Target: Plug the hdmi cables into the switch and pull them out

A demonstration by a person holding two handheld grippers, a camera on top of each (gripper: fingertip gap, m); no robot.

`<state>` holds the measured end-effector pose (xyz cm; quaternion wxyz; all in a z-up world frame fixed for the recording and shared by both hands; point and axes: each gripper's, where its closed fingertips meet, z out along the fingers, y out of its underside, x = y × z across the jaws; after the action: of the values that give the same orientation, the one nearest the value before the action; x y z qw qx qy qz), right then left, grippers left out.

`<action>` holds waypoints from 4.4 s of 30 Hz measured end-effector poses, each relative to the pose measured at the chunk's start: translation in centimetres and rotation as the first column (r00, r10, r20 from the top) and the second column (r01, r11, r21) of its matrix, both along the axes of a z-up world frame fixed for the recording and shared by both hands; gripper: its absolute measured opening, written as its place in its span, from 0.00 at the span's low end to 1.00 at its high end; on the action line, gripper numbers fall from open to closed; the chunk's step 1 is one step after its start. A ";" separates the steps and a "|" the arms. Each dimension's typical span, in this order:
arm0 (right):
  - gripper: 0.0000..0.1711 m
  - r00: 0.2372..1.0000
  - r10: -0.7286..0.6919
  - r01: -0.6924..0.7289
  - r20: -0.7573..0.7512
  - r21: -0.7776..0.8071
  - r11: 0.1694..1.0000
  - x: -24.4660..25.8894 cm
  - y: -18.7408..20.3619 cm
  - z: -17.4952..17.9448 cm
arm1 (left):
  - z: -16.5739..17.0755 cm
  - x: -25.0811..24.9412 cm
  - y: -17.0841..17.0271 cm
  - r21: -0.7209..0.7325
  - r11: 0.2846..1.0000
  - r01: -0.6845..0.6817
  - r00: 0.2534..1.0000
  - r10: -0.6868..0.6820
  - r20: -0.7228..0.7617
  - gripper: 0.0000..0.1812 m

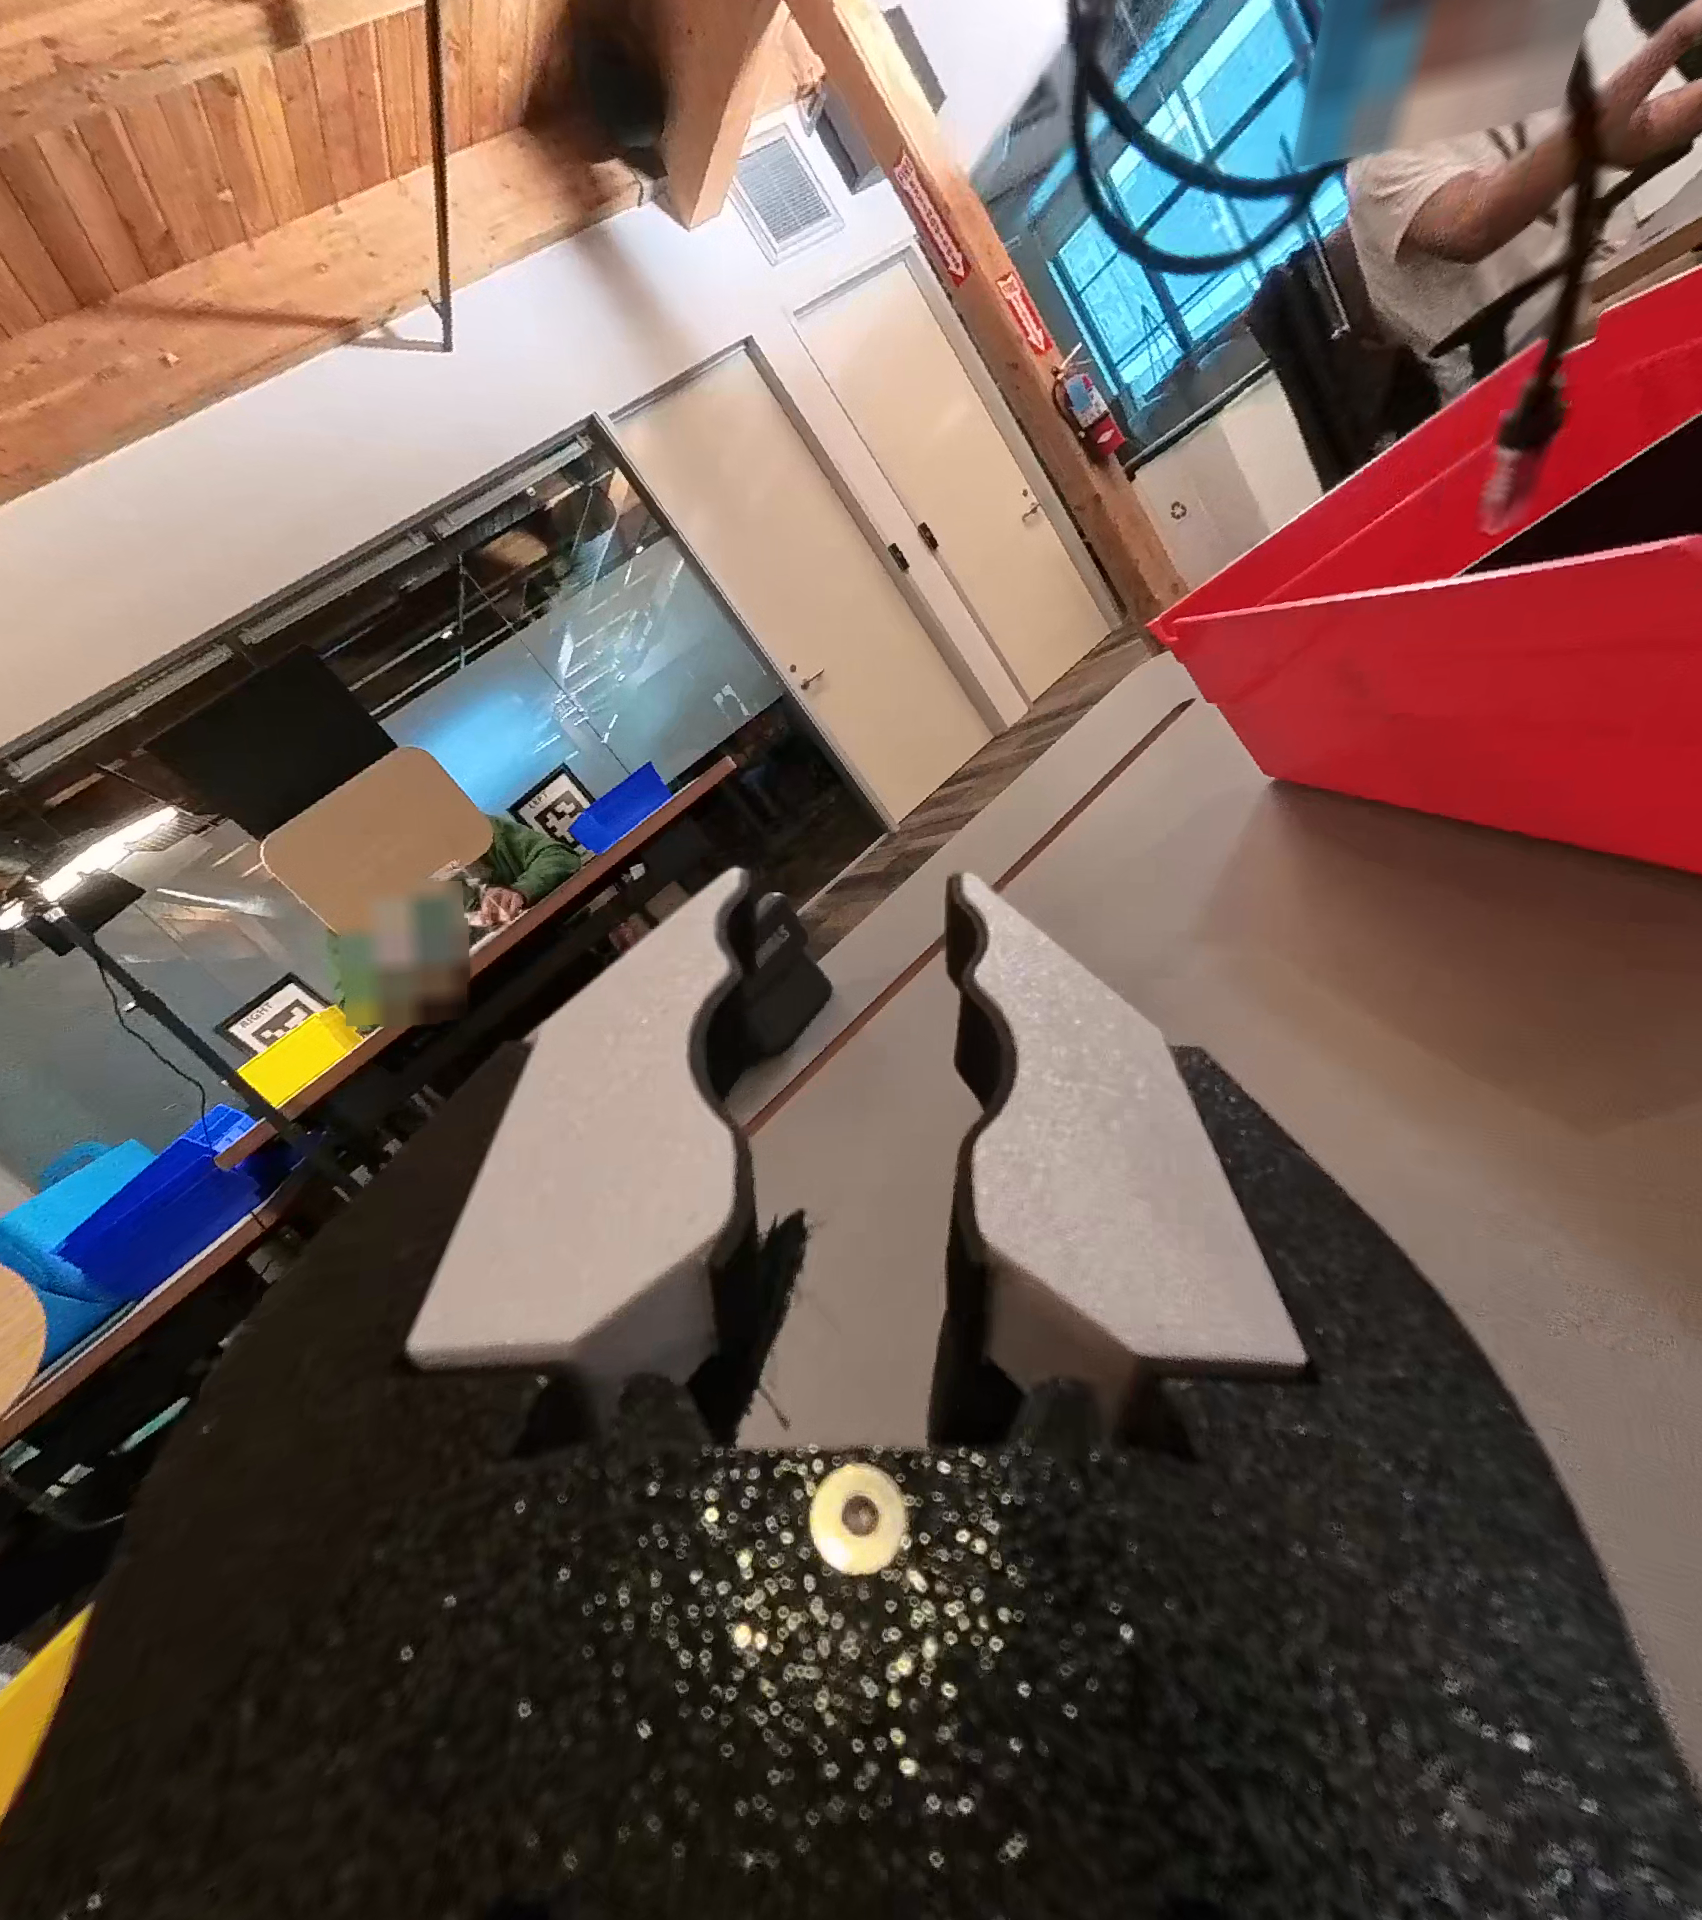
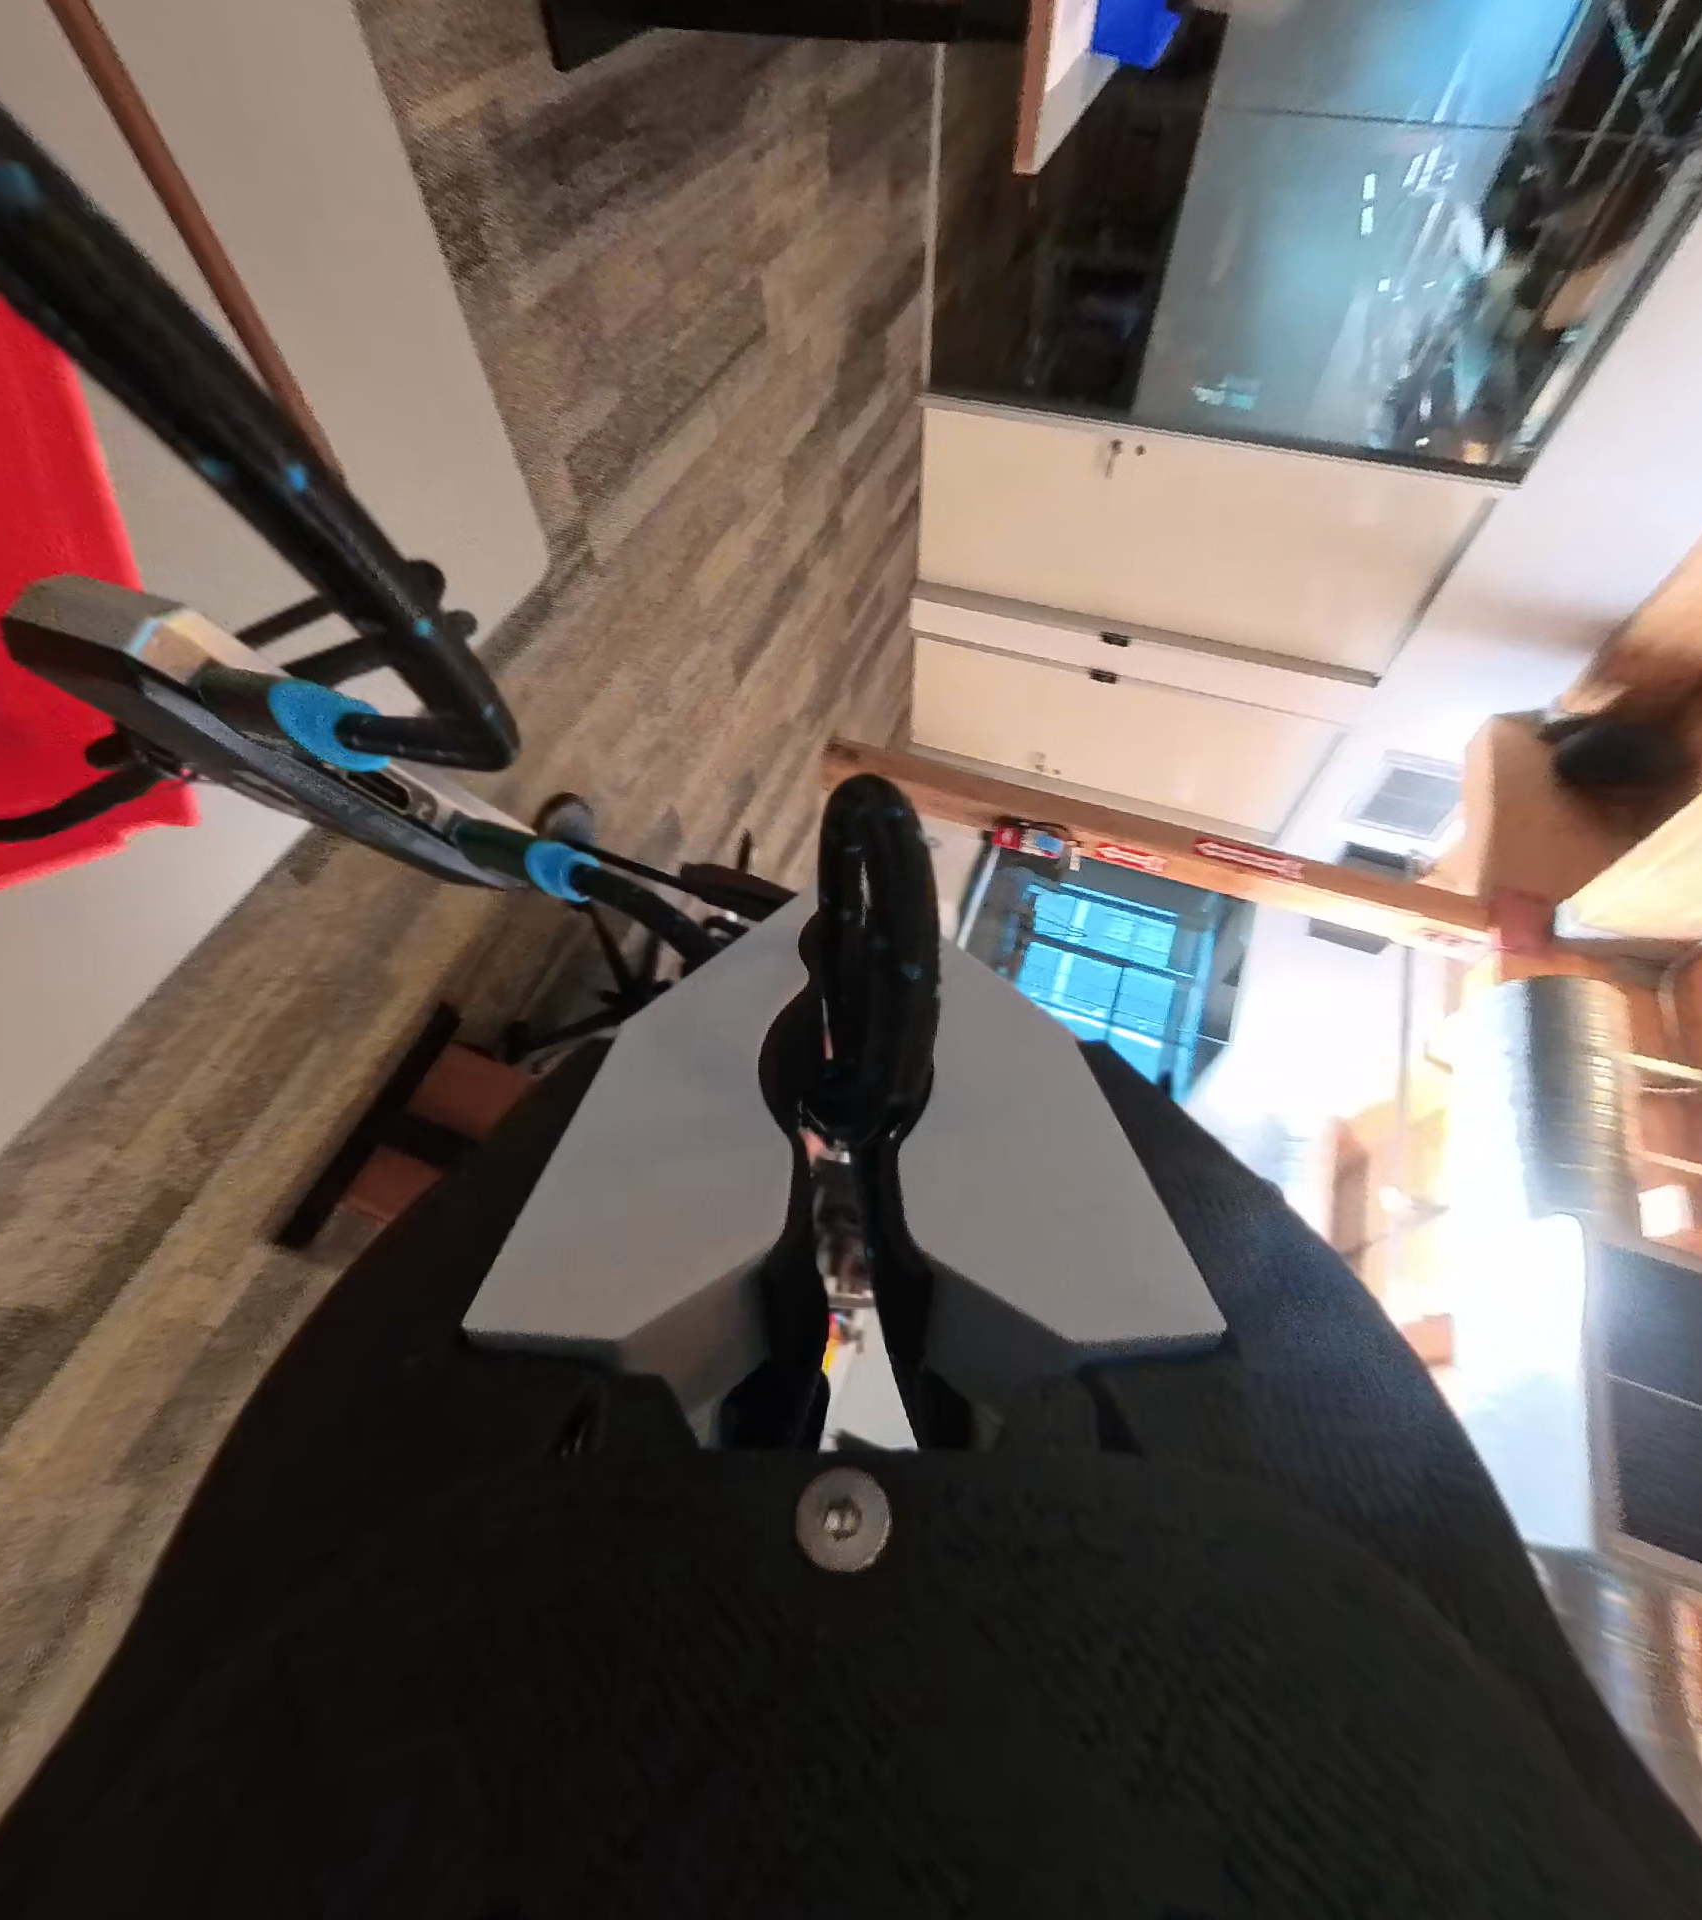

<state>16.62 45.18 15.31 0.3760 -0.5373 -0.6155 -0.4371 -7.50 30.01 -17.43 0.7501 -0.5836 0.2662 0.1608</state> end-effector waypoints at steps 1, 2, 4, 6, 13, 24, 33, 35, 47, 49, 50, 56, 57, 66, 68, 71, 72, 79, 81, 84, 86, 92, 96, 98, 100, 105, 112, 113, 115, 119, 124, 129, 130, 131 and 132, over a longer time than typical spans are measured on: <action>0.00 1.000 -0.007 0.007 -0.018 -0.023 1.000 0.3 0.3 -0.9 | 0.1 -0.1 -0.1 0.005 1.000 0.001 1.000 -0.001 0.003 0.19; 0.00 0.999 -0.016 0.015 -0.030 -0.044 0.999 0.6 0.6 -1.9 | 0.2 -0.2 -0.1 0.006 1.000 0.003 1.000 -0.003 0.010 0.18; 0.00 0.999 -0.032 0.028 -0.043 -0.086 0.996 1.1 1.2 -3.8 | 0.2 -0.2 -0.2 0.006 1.000 0.005 1.000 -0.006 0.017 0.18; 0.00 0.998 -0.042 0.036 -0.052 -0.119 0.992 1.5 1.7 -5.6 | 0.1 -0.2 -0.3 0.005 1.000 0.005 1.000 -0.005 0.008 0.18; 0.00 0.991 -0.062 0.033 -0.122 -0.230 0.973 1.7 2.3 -10.3 | -0.3 0.4 -0.2 -0.001 1.000 0.011 1.000 -0.011 -0.019 0.18; 0.00 0.954 -0.161 0.115 -0.251 -0.191 0.975 2.1 6.5 -15.9 | -1.0 1.0 -0.1 -0.010 1.000 0.009 0.997 -0.009 -0.077 0.18; 0.00 0.896 -0.292 0.143 -0.334 -0.407 0.902 2.2 7.4 -22.8 | -1.2 1.4 -0.2 -0.011 1.000 0.008 0.994 -0.009 -0.111 0.18; 0.00 0.868 -0.344 0.182 -0.359 -0.414 0.892 3.3 8.1 -23.7 | -1.2 1.4 -0.2 -0.011 1.000 0.010 0.994 -0.011 -0.111 0.18; 0.00 0.674 -0.543 0.291 -0.501 -0.497 0.818 8.2 11.0 -29.6 | -1.4 1.9 -0.2 -0.008 1.000 0.006 0.988 -0.007 -0.156 0.18; 0.00 0.661 -0.549 0.292 -0.511 -0.499 0.816 8.5 11.4 -30.1 | -1.5 1.9 -0.2 -0.008 1.000 0.001 0.986 -0.003 -0.168 0.18; 0.00 0.663 -0.547 0.294 -0.511 -0.495 0.818 8.7 11.7 -30.3 | -1.5 1.9 -0.2 -0.008 1.000 0.000 0.985 -0.002 -0.173 0.18; 0.00 0.683 -0.538 0.313 -0.494 -0.467 0.827 9.4 13.5 -32.0 | -0.7 2.4 -0.6 -0.014 0.999 0.051 0.997 -0.052 -0.064 0.18; 0.00 0.679 -0.539 0.320 -0.498 -0.460 0.828 9.6 13.9 -32.4 | -0.7 2.5 -0.6 -0.010 0.999 0.046 0.996 -0.047 -0.078 0.18; 0.34 0.776 -0.392 0.325 -0.495 -0.219 0.920 10.2 15.1 -32.0 | -1.9 3.5 -0.2 -0.029 0.999 0.042 0.983 -0.046 -0.177 0.18; 0.41 0.801 -0.309 0.248 -0.512 -0.186 0.951 9.4 14.0 -31.3 | -1.8 3.6 -0.2 -0.031 0.998 0.051 0.986 -0.055 -0.157 0.18; 0.42 0.809 -0.207 0.163 -0.550 -0.128 0.978 9.1 12.5 -30.1 | -1.8 3.8 -0.3 -0.038 0.997 0.062 0.988 -0.067 -0.138 0.18; 0.42 0.802 -0.214 0.172 -0.557 -0.129 0.977 9.6 12.1 -30.1 | -2.0 3.8 -0.3 -0.040 0.997 0.063 0.988 -0.068 -0.140 0.18; 0.41 0.558 -0.410 0.057 -0.721 -0.459 0.886 10.0 9.3 -31.1 | -2.1 3.8 -0.2 -0.044 0.997 0.062 0.987 -0.068 -0.144 0.18; 0.41 0.475 -0.449 -0.032 -0.757 -0.525 0.851 9.5 8.7 -30.4 | -2.0 3.9 -0.3 -0.041 0.997 0.063 0.987 -0.068 -0.144 0.18; 0.42 0.368 -0.524 -0.096 -0.768 -0.592 0.800 9.7 8.1 -29.8 | -2.0 3.9 -0.4 -0.035 0.998 0.060 0.985 -0.065 -0.162 0.18; 0.42 0.359 -0.525 -0.075 -0.771 -0.585 0.808 10.4 8.0 -29.5 | -2.0 4.0 -0.4 -0.033 0.998 0.058 0.983 -0.063 -0.175 0.18; 0.48 0.697 -0.230 0.116 -0.680 -0.210 0.971 13.1 8.4 -26.2 | -2.0 4.3 -0.5 -0.031 0.998 0.063 0.980 -0.068 -0.189 0.18; 0.47 0.783 -0.092 0.033 -0.616 -0.106 0.994 11.0 7.0 -25.6 | -2.2 4.4 -0.4 -0.035 0.997 0.063 0.977 -0.069 -0.201 0.18; 0.47 0.779 -0.045 -0.018 -0.625 -0.094 0.995 9.4 5.7 -25.7 | -2.2 4.3 -0.4 -0.038 0.997 0.063 0.978 -0.069 -0.198 0.18; 0.47 0.759 0.002 -0.079 -0.651 -0.088 0.993 7.4 4.1 -25.8 | -2.2 4.2 -0.4 -0.039 0.997 0.063 0.979 -0.070 -0.189 0.18; 0.44 0.686 0.148 -0.258 -0.712 -0.048 0.965 1.4 -1.9 -26.6 | -2.1 4.1 -0.5 -0.036 0.997 0.066 0.980 -0.072 -0.184 0.18; 0.41 0.429 0.154 -0.429 -0.890 -0.050 0.902 -5.4 -10.0 -28.2 | -2.2 3.9 -0.4 -0.040 0.997 0.060 0.982 -0.066 -0.179 0.18; 0.40 0.343 0.156 -0.460 -0.926 -0.021 0.888 -6.8 -11.4 -27.5 | -1.9 4.0 -0.6 -0.031 0.997 0.064 0.982 -0.068 -0.175 0.18; 0.39 0.159 0.171 -0.532 -0.972 0.061 0.844 -10.0 -14.4 -26.2 | -1.1 4.1 -1.2 -0.006 0.998 0.068 0.982 -0.068 -0.177 0.19; 0.36 -0.008 0.198 -0.584 -0.980 0.165 0.795 -15.0 -18.1 -26.2 | 1.8 3.5 -4.2 0.024 0.998 0.063 0.996 -0.061 -0.062 0.19; 0.35 -0.064 0.222 -0.628 -0.973 0.212 0.749 -20.0 -19.1 -29.1 | 7.2 -0.1 -11.3 0.142 0.990 0.019 0.996 -0.032 0.088 0.15; 0.33 -0.092 0.249 -0.630 -0.964 0.250 0.736 -24.0 -17.7 -32.2 | 7.7 -9.3 -14.3 0.048 0.977 -0.207 0.953 0.190 0.235 0.18; 0.33 -0.084 0.247 -0.633 -0.965 0.243 0.735 -24.6 -17.3 -32.9 | 7.5 -11.3 -14.7 0.026 0.966 -0.256 0.936 0.241 0.257 0.19; 0.33 -0.079 0.244 -0.642 -0.967 0.237 0.730 -25.2 -17.1 -33.4 | 7.3 -13.0 -15.1 0.005 0.955 -0.296 0.917 0.283 0.282 0.20; 0.33 -0.078 0.249 -0.647 -0.965 0.239 0.724 -25.7 -16.7 -33.8 | 7.1 -14.5 -15.5 -0.009 0.947 -0.321 0.901 0.309 0.305 0.21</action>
<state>-9.08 28.45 -18.50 0.7155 -0.4892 -0.4112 0.2821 -21.95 14.50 -10.37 0.7579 -0.6211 0.0469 0.1942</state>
